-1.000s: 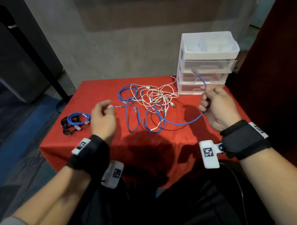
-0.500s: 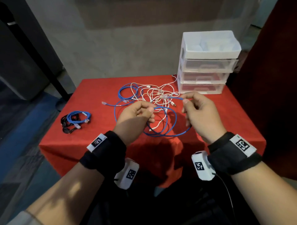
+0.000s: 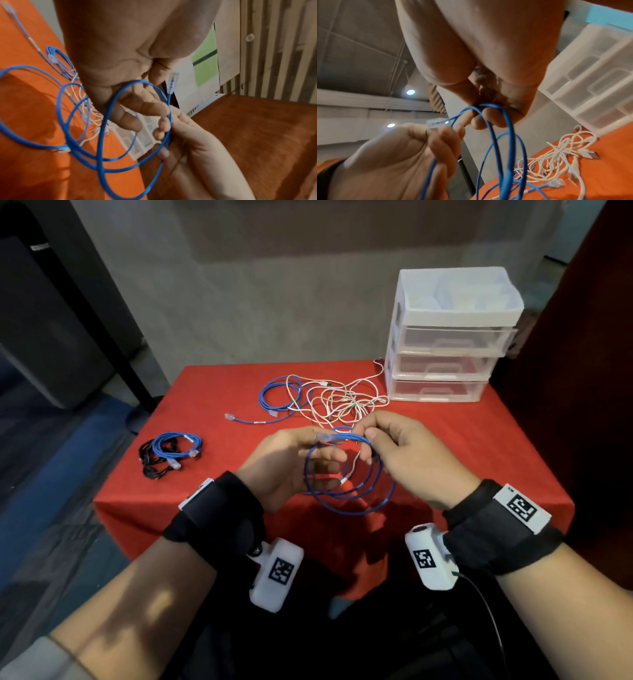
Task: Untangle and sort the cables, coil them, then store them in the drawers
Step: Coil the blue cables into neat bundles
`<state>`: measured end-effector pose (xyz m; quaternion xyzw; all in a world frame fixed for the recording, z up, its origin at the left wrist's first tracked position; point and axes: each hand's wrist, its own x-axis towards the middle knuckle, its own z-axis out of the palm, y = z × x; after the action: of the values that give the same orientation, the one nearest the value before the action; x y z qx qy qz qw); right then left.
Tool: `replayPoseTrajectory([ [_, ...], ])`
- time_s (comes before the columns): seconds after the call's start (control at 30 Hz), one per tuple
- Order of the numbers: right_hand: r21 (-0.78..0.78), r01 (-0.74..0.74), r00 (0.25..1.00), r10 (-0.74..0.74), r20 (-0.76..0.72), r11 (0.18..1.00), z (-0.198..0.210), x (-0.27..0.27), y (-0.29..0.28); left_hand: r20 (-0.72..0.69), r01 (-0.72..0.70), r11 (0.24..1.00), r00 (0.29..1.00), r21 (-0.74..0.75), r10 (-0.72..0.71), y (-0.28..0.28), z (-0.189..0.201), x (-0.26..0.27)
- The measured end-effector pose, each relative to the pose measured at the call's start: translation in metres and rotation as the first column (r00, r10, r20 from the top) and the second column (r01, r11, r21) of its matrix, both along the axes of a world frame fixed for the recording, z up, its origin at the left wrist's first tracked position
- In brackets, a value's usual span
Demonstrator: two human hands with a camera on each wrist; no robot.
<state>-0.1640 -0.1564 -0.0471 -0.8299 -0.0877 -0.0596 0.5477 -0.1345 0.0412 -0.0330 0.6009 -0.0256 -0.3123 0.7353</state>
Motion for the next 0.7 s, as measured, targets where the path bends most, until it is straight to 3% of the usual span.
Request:
replayPoseTrajectory([
  [0.07,-0.075,-0.025,1.0,0.026,0.016,0.997,0.002,-0.001,0.002,-0.001,0.072,0.997,0.997,0.035,-0.072,0.001,0.007,0.002],
  [0.13,-0.096,-0.084,0.996,0.084,-0.004,0.992,0.005,-0.003,0.003,0.083,0.138,0.977,0.985,0.162,-0.152,0.0,0.011,0.001],
  [0.3,0.027,-0.348,0.931,0.348,-0.111,0.937,0.011,-0.012,-0.001,0.317,0.177,0.89,0.891,0.419,-0.327,0.007,0.014,-0.005],
  [0.53,-0.074,-0.43,0.895,0.414,-0.165,0.9,0.013,-0.011,-0.011,0.296,0.176,0.894,0.902,0.412,-0.314,0.021,0.016,-0.007],
  [0.7,-0.254,-0.356,0.934,0.348,-0.08,0.899,0.017,-0.012,-0.011,0.276,0.195,0.91,0.911,0.367,-0.306,0.03,0.019,-0.006],
])
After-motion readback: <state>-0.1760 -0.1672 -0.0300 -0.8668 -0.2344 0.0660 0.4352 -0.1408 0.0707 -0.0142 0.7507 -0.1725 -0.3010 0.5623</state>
